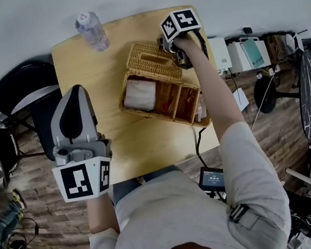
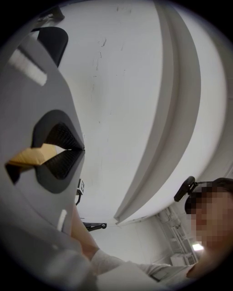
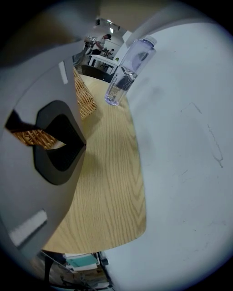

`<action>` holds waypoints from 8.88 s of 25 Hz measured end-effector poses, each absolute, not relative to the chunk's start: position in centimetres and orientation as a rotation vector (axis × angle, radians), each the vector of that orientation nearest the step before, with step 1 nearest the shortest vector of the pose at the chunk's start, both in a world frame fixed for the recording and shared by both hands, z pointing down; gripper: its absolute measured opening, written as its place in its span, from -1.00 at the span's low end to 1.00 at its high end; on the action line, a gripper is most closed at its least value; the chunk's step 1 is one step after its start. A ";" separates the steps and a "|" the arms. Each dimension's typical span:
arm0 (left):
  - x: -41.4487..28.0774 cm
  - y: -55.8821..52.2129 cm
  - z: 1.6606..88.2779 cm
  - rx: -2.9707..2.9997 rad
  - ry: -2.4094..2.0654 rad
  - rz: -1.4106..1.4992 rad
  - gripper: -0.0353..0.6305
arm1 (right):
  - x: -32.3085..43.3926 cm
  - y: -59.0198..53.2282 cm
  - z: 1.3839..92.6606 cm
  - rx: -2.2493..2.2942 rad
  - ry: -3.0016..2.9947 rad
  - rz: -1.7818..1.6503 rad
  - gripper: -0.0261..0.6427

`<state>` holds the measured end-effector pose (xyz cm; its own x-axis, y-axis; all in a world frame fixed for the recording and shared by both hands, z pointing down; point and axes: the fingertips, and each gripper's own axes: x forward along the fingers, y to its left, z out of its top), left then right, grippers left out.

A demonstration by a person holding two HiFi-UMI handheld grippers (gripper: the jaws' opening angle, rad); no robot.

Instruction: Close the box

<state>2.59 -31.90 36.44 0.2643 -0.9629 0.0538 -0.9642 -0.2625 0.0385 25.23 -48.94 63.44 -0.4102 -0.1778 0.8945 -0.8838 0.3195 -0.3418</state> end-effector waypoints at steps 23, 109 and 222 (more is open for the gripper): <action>2.9 -30.8 35.2 2.476 -1.874 0.014 -0.72 | 25.8 -48.6 62.0 0.986 -1.834 1.187 -0.77; -2.6 -22.0 27.7 2.867 -1.403 -0.211 -0.72 | 20.7 -30.9 41.2 1.677 -2.130 0.555 -0.87; -0.8 -21.0 27.0 2.963 -1.160 -0.232 -0.72 | 19.0 -16.8 35.4 2.115 -2.081 0.165 -0.87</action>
<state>-0.83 -20.98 26.97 0.7253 -0.6714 -0.1526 -0.6784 -0.7346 0.0075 19.05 -16.78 35.44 0.0201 -0.9802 0.1968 -0.9990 -0.0119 0.0430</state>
